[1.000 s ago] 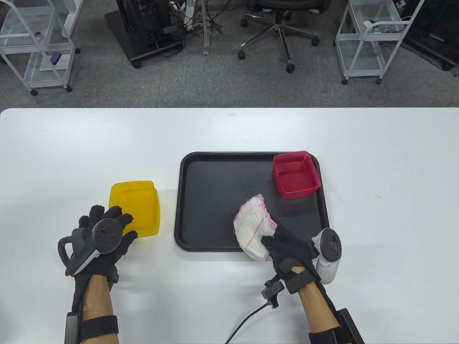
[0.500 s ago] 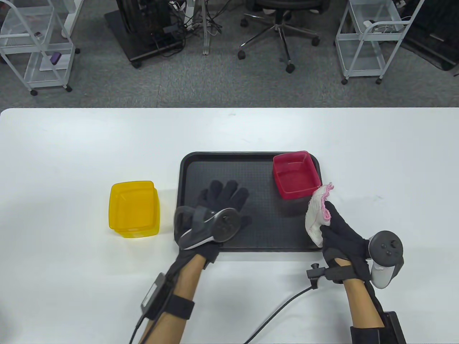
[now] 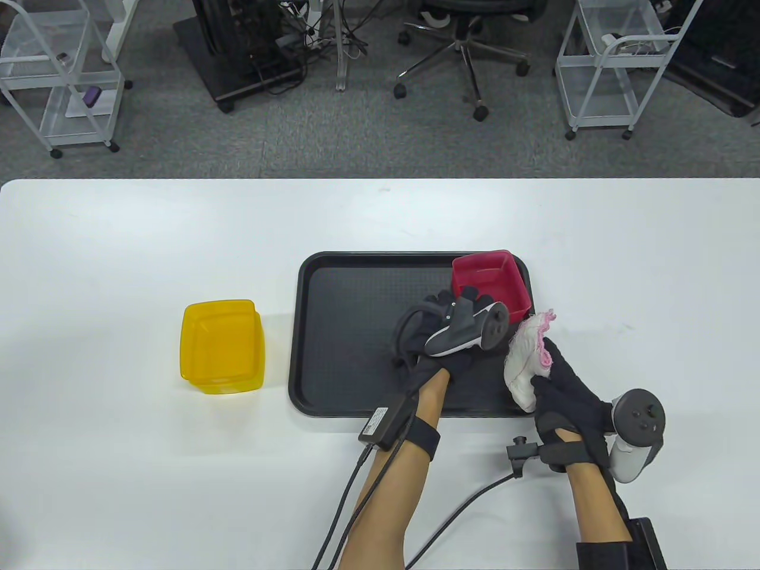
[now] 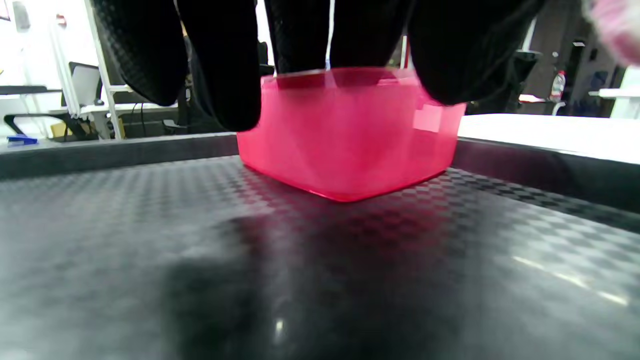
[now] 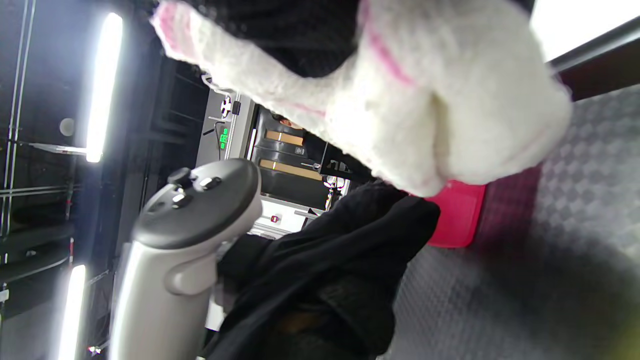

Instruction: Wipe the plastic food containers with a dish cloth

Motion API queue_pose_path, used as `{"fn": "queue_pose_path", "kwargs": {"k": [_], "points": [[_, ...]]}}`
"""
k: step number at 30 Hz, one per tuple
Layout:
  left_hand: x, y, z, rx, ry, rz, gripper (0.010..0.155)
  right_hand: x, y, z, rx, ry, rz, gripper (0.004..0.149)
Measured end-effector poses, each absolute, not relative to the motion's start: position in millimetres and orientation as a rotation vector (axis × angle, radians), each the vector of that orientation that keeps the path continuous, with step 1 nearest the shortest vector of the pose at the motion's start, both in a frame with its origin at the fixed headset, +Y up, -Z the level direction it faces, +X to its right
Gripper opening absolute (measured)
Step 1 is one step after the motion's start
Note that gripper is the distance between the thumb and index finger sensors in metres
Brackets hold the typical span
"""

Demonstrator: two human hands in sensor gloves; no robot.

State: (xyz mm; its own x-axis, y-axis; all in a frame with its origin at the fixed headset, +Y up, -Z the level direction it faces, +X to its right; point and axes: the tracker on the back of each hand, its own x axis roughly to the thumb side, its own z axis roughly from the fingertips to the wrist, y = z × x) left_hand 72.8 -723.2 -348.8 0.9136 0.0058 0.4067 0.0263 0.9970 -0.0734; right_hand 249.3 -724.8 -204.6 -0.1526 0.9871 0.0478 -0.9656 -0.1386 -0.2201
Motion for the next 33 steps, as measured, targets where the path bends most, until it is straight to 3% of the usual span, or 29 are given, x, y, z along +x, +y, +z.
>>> {"fn": "queue_pose_path", "kwargs": {"k": [9, 13, 18, 23, 26, 30, 33], "points": [[88, -727, -361, -0.053, -0.435, -0.136, 0.047, 247, -726, -207, -0.127, -0.224, 1.7, 0.049], [88, -731, -363, -0.1, -0.416, -0.079, 0.042, 249, -726, -206, -0.136, -0.229, 1.696, 0.049], [70, -716, -349, 0.033, -0.466, -0.112, 0.04, 252, -724, -204, -0.148, -0.254, 1.658, 0.049], [25, -676, -308, 0.159, -0.554, -0.133, 0.039, 255, -717, -202, -0.114, -0.379, 1.698, 0.049], [-2, -660, -272, 0.204, -0.624, -0.151, 0.039, 242, -693, -197, 0.036, -0.541, 1.794, 0.048], [-31, -654, -213, 0.24, -0.694, -0.169, 0.039, 192, -655, -184, 0.328, -0.685, 2.001, 0.046], [-42, -655, -182, 0.281, -0.729, -0.203, 0.039, 148, -644, -181, 0.522, -0.688, 2.223, 0.045]]}}
